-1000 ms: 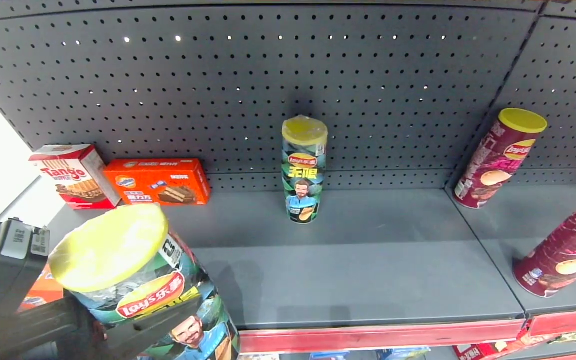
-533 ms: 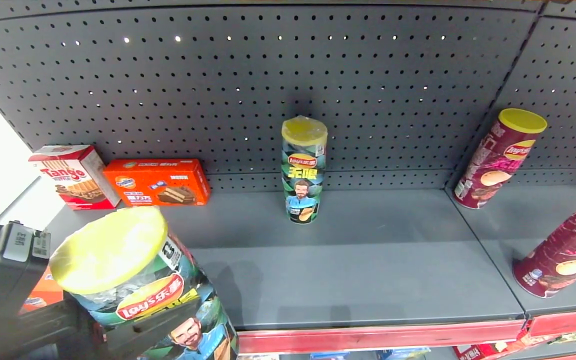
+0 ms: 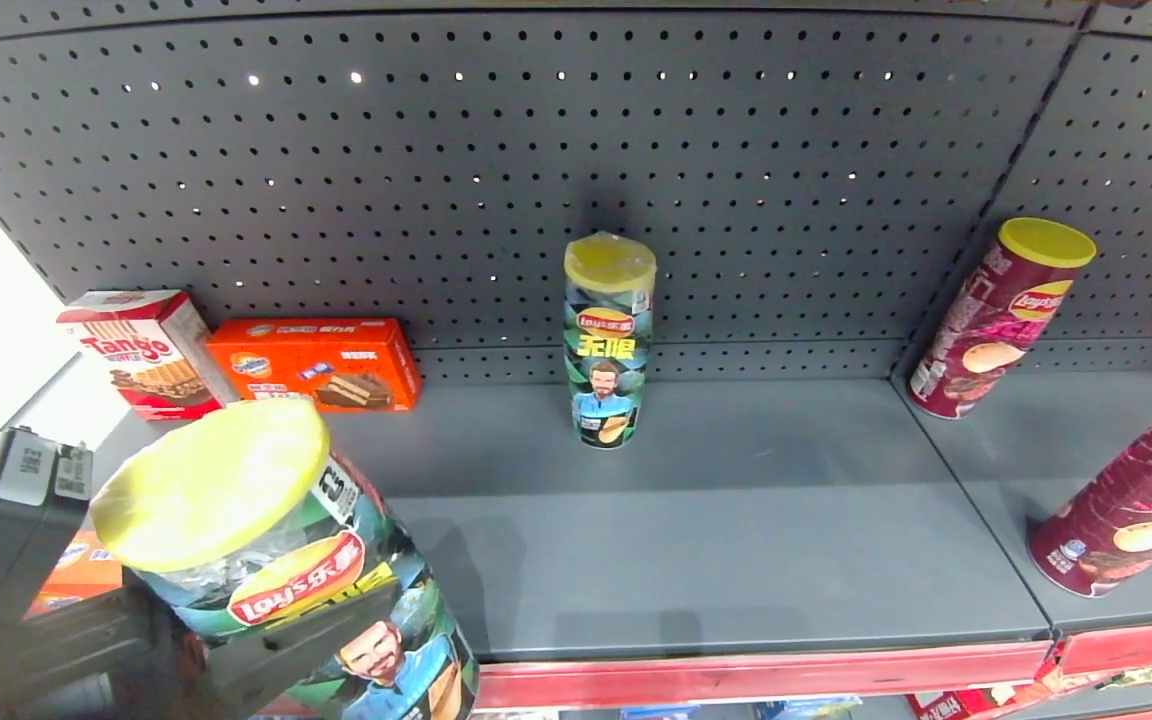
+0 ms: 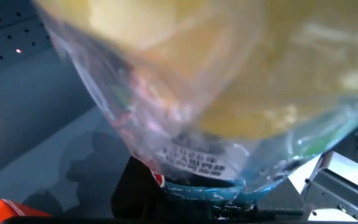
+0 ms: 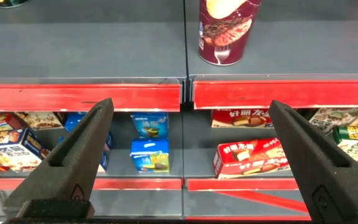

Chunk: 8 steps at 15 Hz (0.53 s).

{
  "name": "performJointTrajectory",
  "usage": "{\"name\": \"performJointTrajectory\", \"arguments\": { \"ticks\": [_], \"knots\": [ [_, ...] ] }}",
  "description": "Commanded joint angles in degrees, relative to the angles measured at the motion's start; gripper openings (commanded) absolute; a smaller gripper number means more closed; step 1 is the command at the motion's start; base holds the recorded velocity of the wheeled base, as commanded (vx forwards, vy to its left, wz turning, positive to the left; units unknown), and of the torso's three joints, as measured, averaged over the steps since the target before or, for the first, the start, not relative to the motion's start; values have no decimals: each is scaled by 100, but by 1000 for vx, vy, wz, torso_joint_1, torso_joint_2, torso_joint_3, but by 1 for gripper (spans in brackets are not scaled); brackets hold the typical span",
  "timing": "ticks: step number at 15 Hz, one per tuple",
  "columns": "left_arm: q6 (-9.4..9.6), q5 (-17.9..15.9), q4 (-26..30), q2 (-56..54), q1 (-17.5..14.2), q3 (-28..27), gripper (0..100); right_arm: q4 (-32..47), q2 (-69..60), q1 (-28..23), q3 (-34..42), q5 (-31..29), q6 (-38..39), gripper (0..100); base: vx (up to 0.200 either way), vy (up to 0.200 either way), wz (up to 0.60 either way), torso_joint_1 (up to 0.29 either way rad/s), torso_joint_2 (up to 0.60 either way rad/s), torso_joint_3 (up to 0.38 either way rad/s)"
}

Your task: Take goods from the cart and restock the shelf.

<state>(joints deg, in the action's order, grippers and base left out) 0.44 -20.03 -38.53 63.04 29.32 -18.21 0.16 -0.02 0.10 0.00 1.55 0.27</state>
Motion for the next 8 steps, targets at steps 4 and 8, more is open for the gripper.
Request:
{"name": "performJointTrajectory", "arguments": {
  "ticks": [4, 8],
  "knots": [
    [35, -1, -23, 288, -181, -235, 0, -25, 134, 69, 0, 100, 26, 100, 0, 0, 0, 0, 0, 0],
    [-18, -1, -23, 490, -181, -481, 0, -42, 134, 61, 0, 30, 193, 100, 0, 0, 0, 0, 0, 0]
  ]
}}
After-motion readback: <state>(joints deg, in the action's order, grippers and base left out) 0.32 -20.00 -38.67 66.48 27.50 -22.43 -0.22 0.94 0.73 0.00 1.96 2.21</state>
